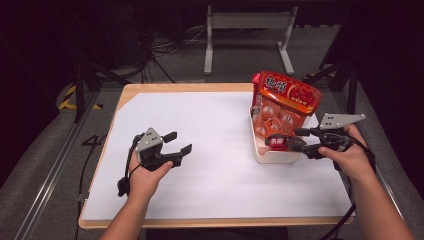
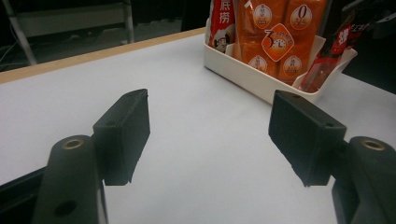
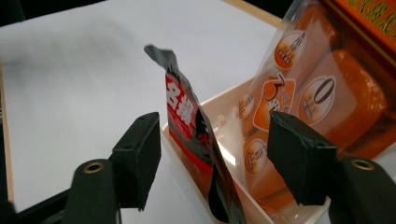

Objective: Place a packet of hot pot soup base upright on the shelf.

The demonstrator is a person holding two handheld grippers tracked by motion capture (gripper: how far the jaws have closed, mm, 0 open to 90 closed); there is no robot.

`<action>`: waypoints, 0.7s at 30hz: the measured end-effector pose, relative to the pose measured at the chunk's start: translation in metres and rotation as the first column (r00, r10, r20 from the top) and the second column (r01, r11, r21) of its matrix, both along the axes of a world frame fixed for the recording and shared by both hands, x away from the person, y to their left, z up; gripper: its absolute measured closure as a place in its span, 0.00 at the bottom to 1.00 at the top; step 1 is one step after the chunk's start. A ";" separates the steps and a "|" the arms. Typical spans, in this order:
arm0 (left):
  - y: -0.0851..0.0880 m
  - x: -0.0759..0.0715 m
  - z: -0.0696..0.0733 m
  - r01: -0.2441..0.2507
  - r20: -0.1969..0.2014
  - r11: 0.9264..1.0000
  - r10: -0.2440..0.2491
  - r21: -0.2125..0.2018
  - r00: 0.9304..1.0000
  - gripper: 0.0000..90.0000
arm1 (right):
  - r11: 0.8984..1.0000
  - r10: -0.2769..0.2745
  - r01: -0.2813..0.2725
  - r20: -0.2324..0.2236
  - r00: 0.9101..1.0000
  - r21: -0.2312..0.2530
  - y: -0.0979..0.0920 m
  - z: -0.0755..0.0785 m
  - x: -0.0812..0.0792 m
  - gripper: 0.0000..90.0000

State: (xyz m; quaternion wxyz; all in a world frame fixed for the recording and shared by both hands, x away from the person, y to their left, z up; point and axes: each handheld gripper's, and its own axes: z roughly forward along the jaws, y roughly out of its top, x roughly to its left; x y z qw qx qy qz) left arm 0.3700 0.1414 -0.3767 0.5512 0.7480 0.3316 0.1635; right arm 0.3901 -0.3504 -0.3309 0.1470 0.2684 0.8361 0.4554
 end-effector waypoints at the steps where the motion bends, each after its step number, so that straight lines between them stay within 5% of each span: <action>1: 0.000 -0.001 0.000 0.000 0.004 1.000 0.000 0.000 1.000 0.33 | 1.000 -0.009 0.009 0.011 1.000 0.009 0.001 0.002 -0.002 0.36; 8: 0.008 -0.007 0.004 -0.001 0.002 1.000 0.001 -0.007 1.000 0.31 | 0.996 -0.063 0.056 0.095 0.993 0.075 0.011 0.021 -0.019 0.31; 21: 0.024 -0.025 0.006 -0.004 -0.002 1.000 0.004 0.003 1.000 0.29 | 0.982 -0.120 0.096 0.148 0.982 0.162 0.039 0.034 -0.048 0.29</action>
